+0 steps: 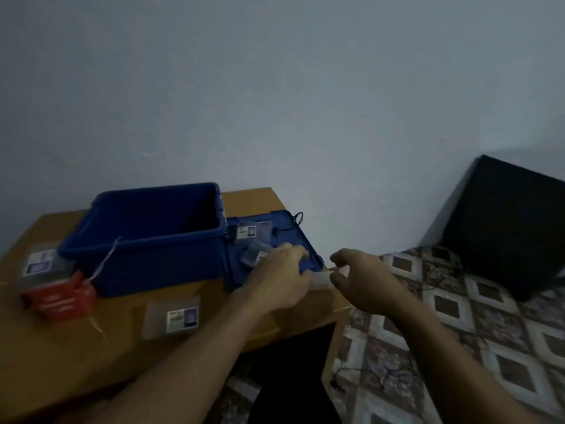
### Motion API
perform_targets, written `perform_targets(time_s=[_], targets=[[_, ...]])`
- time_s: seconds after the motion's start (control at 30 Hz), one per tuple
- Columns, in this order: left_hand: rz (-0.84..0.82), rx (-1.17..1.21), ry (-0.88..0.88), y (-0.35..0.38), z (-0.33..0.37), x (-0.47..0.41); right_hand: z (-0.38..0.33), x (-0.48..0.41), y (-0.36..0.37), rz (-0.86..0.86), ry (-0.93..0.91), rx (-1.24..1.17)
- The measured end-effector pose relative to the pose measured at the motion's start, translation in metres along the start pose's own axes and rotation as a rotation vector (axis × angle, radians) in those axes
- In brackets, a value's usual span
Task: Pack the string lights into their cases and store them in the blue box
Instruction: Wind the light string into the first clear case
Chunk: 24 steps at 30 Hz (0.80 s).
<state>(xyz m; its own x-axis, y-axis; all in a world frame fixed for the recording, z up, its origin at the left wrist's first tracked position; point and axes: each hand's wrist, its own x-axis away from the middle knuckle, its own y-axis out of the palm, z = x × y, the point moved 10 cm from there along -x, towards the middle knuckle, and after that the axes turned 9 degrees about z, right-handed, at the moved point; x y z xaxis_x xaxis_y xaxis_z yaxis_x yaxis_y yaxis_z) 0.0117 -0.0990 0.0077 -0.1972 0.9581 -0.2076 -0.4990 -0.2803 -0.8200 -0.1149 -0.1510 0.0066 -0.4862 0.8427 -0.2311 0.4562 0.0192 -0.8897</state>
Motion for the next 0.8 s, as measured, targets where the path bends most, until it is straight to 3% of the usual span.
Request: perform_targets(time_s=[0.33,0.8], targets=[[-0.163,-0.3,0.055,0.057,0.0,-0.017,0.034,-0.019,0.051,-0.114,0.055,0.045],[-0.084,-0.329,0.05,0.061,-0.002,-0.008,0.035,-0.004,0.051,-0.093,0.055,0.0]])
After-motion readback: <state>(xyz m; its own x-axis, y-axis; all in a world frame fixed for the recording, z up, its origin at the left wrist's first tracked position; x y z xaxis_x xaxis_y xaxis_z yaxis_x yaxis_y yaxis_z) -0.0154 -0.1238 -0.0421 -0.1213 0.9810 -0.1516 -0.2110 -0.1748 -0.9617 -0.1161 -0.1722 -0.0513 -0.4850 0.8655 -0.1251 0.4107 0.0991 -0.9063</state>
